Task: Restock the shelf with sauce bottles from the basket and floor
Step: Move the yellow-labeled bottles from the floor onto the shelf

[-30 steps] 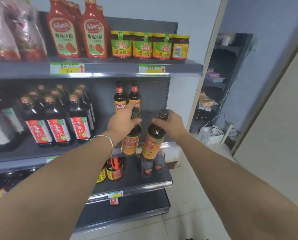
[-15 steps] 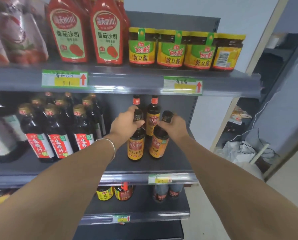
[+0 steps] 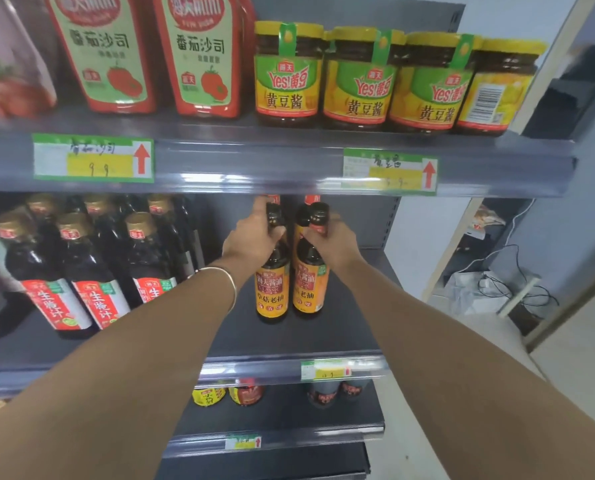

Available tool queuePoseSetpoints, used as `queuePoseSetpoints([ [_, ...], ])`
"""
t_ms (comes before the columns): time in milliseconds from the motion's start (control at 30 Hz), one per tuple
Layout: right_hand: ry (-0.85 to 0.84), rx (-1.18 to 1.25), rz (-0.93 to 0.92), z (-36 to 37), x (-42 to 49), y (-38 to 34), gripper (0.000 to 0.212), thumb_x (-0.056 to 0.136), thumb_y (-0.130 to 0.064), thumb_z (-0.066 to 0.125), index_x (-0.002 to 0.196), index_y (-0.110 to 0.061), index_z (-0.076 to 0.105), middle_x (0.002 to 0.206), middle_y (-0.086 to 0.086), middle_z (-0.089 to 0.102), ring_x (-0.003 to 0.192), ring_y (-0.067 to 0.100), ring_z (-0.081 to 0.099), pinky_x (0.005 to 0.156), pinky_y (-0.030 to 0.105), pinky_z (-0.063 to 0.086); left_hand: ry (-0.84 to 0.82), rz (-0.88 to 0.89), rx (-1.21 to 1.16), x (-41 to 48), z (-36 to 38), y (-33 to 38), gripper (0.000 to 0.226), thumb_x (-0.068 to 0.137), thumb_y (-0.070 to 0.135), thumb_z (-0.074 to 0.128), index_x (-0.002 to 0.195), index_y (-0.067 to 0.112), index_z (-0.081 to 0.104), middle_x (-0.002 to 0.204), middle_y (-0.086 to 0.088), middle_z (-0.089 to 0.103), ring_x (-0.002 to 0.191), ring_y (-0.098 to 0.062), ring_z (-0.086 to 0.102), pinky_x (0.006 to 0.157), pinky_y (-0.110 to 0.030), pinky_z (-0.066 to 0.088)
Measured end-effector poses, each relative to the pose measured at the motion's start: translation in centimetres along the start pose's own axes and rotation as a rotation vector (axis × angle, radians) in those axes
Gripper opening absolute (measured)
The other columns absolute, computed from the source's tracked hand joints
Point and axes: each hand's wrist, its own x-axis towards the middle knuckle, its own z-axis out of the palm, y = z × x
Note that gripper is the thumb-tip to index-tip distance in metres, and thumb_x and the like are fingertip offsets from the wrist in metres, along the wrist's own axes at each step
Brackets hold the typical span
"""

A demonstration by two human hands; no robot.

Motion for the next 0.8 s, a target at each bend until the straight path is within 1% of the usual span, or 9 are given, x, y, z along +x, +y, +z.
queuePoseSetpoints([
  [100,0.003,0.078,0.006,0.7,-0.5,0.0,0.041,0.095,-0.029,0.053,0.13,-0.012,0.041,0.122,0.01,0.061,0.112,0.027,0.058,0.084,0.029,0.041,0.032,0.035,-0.018,-0.1,0.6,-0.5,0.045,0.093,0.031,0.05,0.131,0.024,0.027,0.11,-0.015,0.065,0.099,-0.038,0.063,0.084,-0.051,0.052],
  [167,0.002,0.121,0.018,1.2,-0.9,0.5,0.044,0.094,-0.034,0.054,0.13,-0.013,0.04,0.123,0.008,0.059,0.113,0.026,0.057,0.087,0.032,0.044,0.043,0.035,-0.134,-0.4,1.0,-0.9,0.049,0.093,0.031,0.051,0.134,0.024,0.026,0.115,-0.011,0.064,0.103,-0.035,0.062,0.087,-0.05,0.051],
  [300,0.045,0.174,0.063,3.2,-0.5,5.6,0.079,0.068,-0.07,0.062,0.131,-0.028,0.039,0.129,0.003,0.054,0.12,0.025,0.055,0.097,0.05,0.048,0.02,0.041,-0.39,-1.5,2.5,-2.4,0.062,0.087,0.023,0.062,0.139,0.018,0.028,0.13,-0.007,0.053,0.119,-0.024,0.052,0.101,-0.046,0.043],
  [367,0.02,0.145,0.096,4.7,0.2,9.3,0.087,0.061,-0.076,0.064,0.131,-0.031,0.04,0.129,0.003,0.055,0.118,0.025,0.056,0.095,0.053,0.049,0.012,0.023,-0.411,-2.2,3.4,-3.2,0.068,0.082,0.019,0.068,0.138,0.017,0.031,0.133,-0.007,0.046,0.123,-0.018,0.046,0.106,-0.045,0.038],
  [500,0.054,0.072,0.111,5.4,-1.8,7.9,0.09,0.055,-0.058,0.078,0.131,-0.028,0.039,0.125,-0.001,0.056,0.115,0.023,0.058,0.092,0.052,0.052,-0.014,0.026,-0.464,-2.6,5.3,-4.9,0.081,0.065,0.018,0.076,0.134,0.027,0.035,0.129,-0.002,0.051,0.127,-0.022,0.047,0.105,-0.054,0.039],
  [567,0.085,0.086,0.168,5.8,-2.4,7.1,0.088,0.061,-0.04,0.083,0.133,-0.022,0.036,0.129,0.003,0.053,0.118,0.027,0.055,0.095,0.053,0.049,-0.025,0.02,-0.498,-3.0,5.4,-4.8,0.08,0.069,0.011,0.075,0.135,0.028,0.033,0.129,0.003,0.053,0.125,-0.017,0.048,0.107,-0.048,0.038],
  [667,0.104,0.069,0.19,5.7,-2.3,6.8,0.08,0.067,-0.032,0.082,0.13,-0.018,0.035,0.13,0.004,0.052,0.12,0.027,0.054,0.096,0.052,0.049,-0.023,0.007,-0.498,-3.1,5.5,-4.7,0.077,0.077,0.004,0.069,0.139,0.025,0.029,0.121,0.01,0.05,0.113,-0.008,0.045,0.098,-0.032,0.036],
  [733,0.063,0.047,0.176,5.2,-2.0,7.0,0.074,0.071,-0.029,0.081,0.13,-0.016,0.037,0.129,0.003,0.054,0.118,0.025,0.056,0.096,0.045,0.049,-0.009,0.014,-0.481,-2.9,5.6,-4.8,0.077,0.078,0.004,0.068,0.14,0.025,0.027,0.122,0.008,0.051,0.111,-0.008,0.045,0.094,-0.03,0.035],
  [800,-0.015,0.057,0.163,4.3,-1.5,7.3,0.07,0.075,-0.022,0.078,0.131,-0.014,0.038,0.127,0.004,0.057,0.116,0.023,0.057,0.094,0.039,0.048,0.009,0.004,-0.48,-2.7,5.8,-4.8,0.077,0.079,0.003,0.066,0.141,0.027,0.027,0.128,0.004,0.053,0.117,-0.012,0.047,0.096,-0.032,0.036],
])
